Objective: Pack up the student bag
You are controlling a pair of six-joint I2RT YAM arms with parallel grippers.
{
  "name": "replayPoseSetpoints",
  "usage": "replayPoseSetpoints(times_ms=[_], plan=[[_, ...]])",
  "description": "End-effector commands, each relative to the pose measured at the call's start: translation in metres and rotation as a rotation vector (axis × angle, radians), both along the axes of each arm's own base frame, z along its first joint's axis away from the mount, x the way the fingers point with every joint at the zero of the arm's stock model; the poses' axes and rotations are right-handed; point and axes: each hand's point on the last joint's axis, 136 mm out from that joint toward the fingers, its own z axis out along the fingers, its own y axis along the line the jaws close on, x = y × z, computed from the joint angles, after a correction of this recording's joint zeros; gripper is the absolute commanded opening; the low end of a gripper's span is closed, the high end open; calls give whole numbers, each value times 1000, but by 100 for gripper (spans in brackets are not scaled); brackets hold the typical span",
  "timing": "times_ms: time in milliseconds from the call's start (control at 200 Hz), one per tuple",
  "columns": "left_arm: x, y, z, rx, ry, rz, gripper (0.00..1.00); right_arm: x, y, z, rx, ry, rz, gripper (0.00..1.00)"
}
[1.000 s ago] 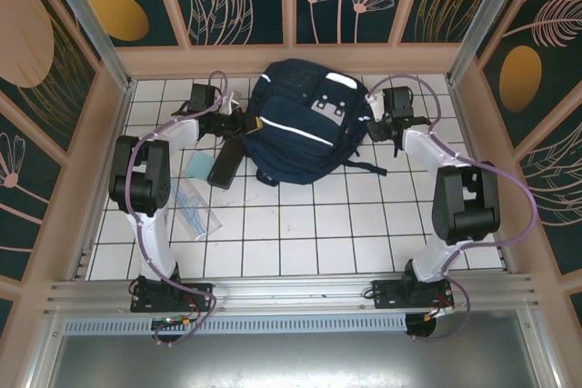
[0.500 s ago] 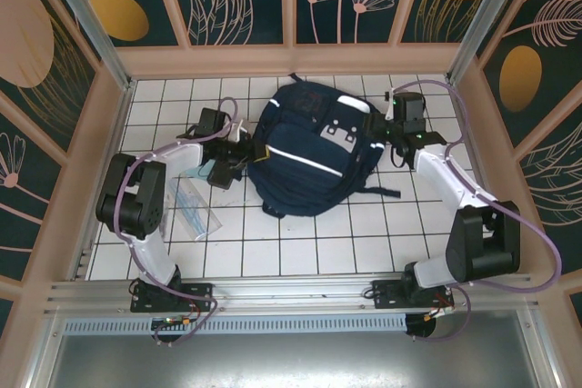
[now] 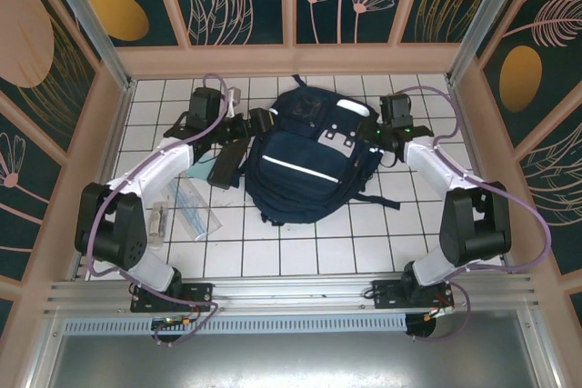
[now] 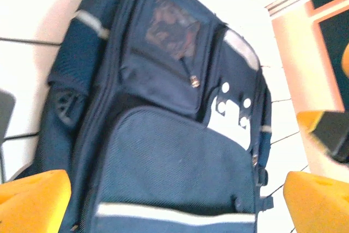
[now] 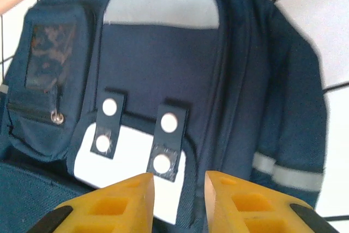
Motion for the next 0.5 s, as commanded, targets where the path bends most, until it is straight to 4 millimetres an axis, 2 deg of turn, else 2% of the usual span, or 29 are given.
replayPoseSetpoints(times_ms=[0,115,225,240,385,495], plan=[[3,-22,-17,-32,-6,33,99,-17,3,-35,11,120,-49,28],[-3,-40,-42,-3,9,24,99,-19,-3,-50,-43,159,-91,27],[-7,-42,-66,5,37,41,99,-22,-14,-62,-105,184,-139,27],[-7,-42,-78,12,59,43,99,-22,-15,-63,-107,185,-142,27],[-9,-43,-110,16,114,48,98,-23,-6,-77,-72,207,-115,27],[-8,-44,-118,17,125,49,99,-24,-1,-85,-57,215,-106,25]])
